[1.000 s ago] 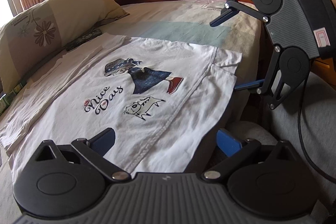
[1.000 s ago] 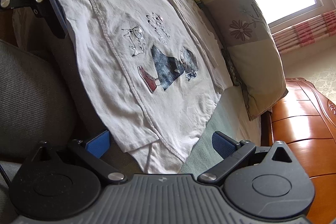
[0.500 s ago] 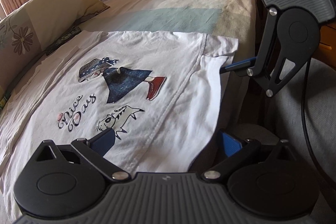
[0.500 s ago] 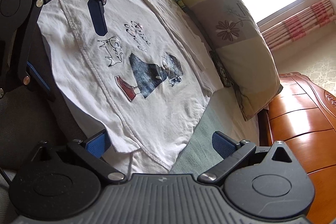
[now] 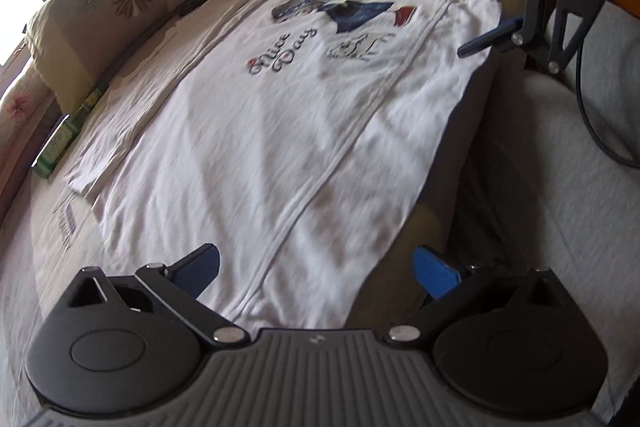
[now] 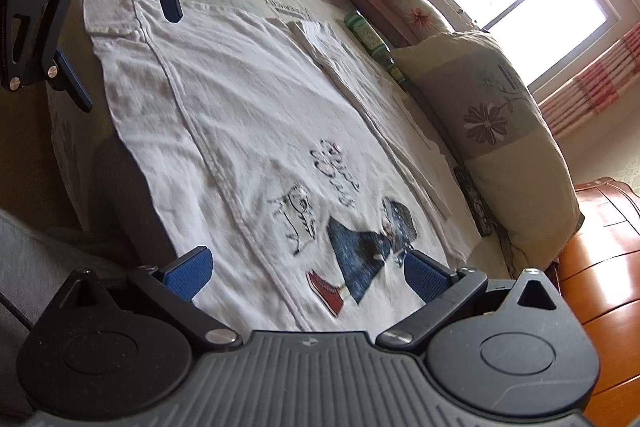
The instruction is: Fold clothes
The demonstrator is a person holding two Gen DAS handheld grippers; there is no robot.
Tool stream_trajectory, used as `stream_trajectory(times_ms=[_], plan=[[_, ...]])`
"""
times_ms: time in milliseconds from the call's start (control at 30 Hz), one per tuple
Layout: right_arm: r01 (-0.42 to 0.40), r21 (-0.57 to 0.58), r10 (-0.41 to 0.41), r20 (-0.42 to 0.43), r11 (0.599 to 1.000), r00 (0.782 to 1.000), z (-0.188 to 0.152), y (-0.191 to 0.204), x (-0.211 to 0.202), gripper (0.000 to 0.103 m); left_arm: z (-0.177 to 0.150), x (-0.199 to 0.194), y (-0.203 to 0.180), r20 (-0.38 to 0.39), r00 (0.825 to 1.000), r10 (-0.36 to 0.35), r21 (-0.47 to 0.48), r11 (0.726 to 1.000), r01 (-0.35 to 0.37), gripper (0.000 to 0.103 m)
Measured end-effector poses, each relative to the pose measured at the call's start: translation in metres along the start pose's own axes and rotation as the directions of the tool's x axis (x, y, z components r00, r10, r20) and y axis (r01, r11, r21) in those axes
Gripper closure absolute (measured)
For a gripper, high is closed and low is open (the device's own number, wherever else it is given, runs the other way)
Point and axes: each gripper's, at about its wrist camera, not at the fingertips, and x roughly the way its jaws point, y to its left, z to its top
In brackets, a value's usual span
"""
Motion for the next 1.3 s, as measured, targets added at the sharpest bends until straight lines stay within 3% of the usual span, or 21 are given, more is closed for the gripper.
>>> stream_trajectory(times_ms=[233,733,1033,1233,1300], plan=[[-0.076,-0.017,0.077,0.089,0.997,0.993,0.056,0.027,0.008,0.000,-0.042,-0.012,0.024,-0.057,0.994,0.090,-0.014,0.996,-0.091,0.001],[-0.223,-0.015,0.224,0.095,0.975,0.970,0.105,0.073,0.024,0.000,-0.049,-0.015,0.028,0.056,0.987,0.149,0.039,0.988,-0.151,0.001],[-0.231,-0.064,0.236,0.106,0.971,0.966,0.122,0.092,0.029,0.000,-0.055,-0.022,0.028,0.092,0.977,0.195,0.098,0.974,-0.204,0.001],[-0.219,-0.052,0.224,0.130,0.974,0.966,0.133,0.103,0.042,0.000,-0.056,-0.029,0.041,0.114,0.967,0.226,0.021,0.973,-0.230,0.001],[-0.176,-0.058,0.183,0.134,0.983,0.974,0.132,0.108,0.046,0.000,-0.055,-0.029,0.043,0.115,0.968,0.224,0.007,0.974,-0.227,0.001]])
